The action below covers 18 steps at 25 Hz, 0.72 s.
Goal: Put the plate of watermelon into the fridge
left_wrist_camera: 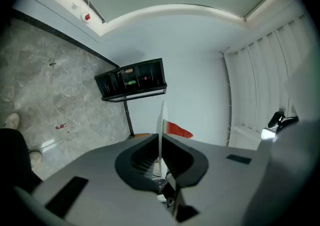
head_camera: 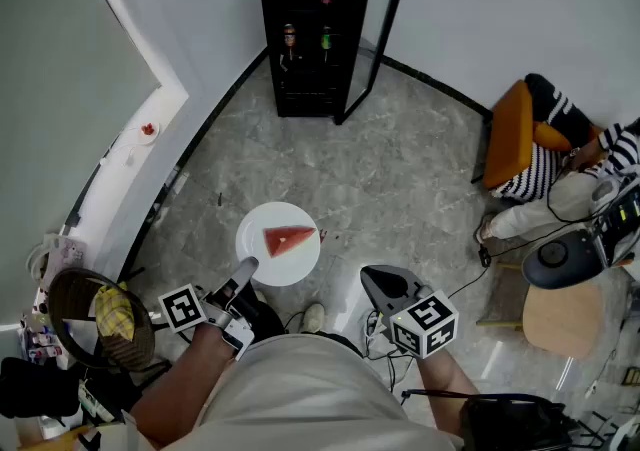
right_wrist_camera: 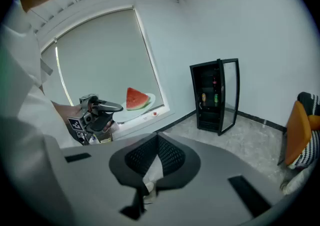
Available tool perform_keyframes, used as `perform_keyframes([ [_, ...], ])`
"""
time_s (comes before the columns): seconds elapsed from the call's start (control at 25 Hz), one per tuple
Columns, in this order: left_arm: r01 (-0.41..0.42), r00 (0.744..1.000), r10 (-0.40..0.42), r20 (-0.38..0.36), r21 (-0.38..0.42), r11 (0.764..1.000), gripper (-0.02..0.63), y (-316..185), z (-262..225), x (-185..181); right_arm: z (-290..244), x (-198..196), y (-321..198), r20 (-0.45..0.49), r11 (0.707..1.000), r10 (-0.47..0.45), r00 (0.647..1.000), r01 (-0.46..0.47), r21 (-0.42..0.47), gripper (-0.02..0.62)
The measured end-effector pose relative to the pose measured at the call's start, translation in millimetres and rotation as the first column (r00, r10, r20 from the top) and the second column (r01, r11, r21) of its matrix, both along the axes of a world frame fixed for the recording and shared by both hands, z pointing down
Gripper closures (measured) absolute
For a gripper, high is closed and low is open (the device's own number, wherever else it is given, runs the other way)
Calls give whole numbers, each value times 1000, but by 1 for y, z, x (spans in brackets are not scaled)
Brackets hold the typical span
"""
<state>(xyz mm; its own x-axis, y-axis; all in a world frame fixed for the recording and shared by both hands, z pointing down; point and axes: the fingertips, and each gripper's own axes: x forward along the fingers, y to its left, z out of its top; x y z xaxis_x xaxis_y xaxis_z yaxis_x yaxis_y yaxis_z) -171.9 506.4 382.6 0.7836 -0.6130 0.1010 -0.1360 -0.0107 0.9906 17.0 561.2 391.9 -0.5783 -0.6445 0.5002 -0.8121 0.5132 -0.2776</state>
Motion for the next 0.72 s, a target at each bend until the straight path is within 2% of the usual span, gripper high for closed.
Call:
perform_keyframes([
  [0.32, -4, 1000, 4, -16, -10, 1000, 586, -44, 5, 5, 7, -3, -36, 20, 1000, 7, 1000, -6, -25, 581],
  [0.48, -27, 999, 27, -32, -9, 1000, 586, -91, 11, 9, 10, -8, -70, -26, 1000, -2, 1000, 2, -7, 577],
  [0.56, -42, 998, 42, -42, -5, 999, 586, -119, 15, 12, 12, -8, -91, -40, 1000, 3, 999, -4, -16, 537],
  [0.6, -53, 998, 53, -46, 0, 999, 586, -135, 16, 14, 13, -8, -103, -44, 1000, 10, 999, -11, -24, 488],
  [0.72, -92, 994, 93, -54, 22, 995, 586, -188, 15, 21, 10, -9, -146, -60, 998, 40, 997, -43, -37, 468],
])
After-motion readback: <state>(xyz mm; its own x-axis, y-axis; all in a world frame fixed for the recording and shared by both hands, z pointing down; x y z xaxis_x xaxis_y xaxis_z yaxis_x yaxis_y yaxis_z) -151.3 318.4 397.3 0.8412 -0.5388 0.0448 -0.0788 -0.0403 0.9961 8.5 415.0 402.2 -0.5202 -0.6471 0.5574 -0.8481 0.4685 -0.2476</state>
